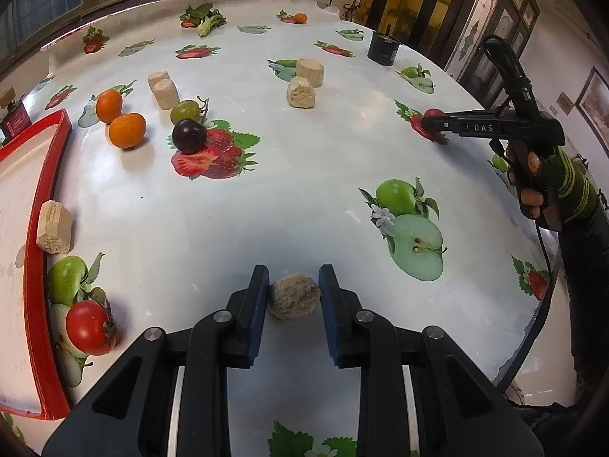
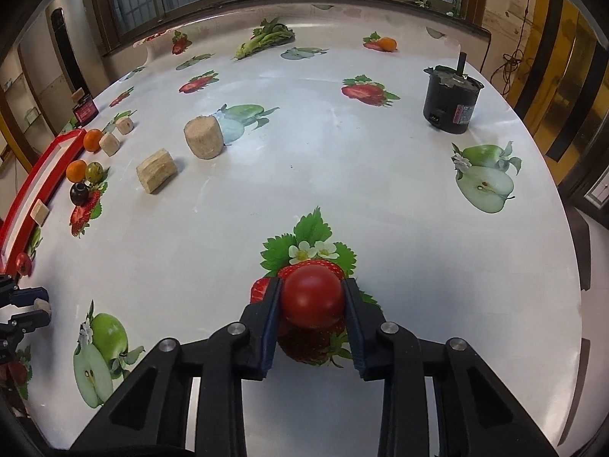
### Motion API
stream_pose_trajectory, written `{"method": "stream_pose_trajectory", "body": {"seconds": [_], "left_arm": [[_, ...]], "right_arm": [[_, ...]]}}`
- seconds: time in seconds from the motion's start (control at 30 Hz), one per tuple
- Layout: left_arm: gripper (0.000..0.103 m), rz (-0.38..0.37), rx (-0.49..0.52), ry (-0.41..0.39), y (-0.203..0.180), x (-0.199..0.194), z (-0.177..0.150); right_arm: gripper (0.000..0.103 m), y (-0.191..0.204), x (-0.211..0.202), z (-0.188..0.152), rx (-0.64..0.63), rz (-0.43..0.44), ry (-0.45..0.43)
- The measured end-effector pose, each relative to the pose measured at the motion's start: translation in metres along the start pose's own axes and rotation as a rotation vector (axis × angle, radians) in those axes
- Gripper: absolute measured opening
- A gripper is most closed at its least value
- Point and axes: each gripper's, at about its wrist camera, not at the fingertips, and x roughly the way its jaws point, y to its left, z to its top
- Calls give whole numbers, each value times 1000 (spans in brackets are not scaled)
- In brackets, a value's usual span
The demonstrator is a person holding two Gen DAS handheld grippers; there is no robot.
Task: Organize fruits
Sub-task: 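Carry the tan ball with the left tool while the right tool carries the tomato to the red tray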
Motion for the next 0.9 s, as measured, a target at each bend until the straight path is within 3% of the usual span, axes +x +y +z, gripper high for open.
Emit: {"method": "stream_pose_trajectory", "body": {"seconds": [0.53,0.9], "left_arm": [[24,66,-33,-86,10,-35,9],[24,105,-60,-134,29,-60,9]], "right_arm": [[32,93,-36,-8,-115,184,-36],[32,149,-43,0,-195,263,-50]]}}
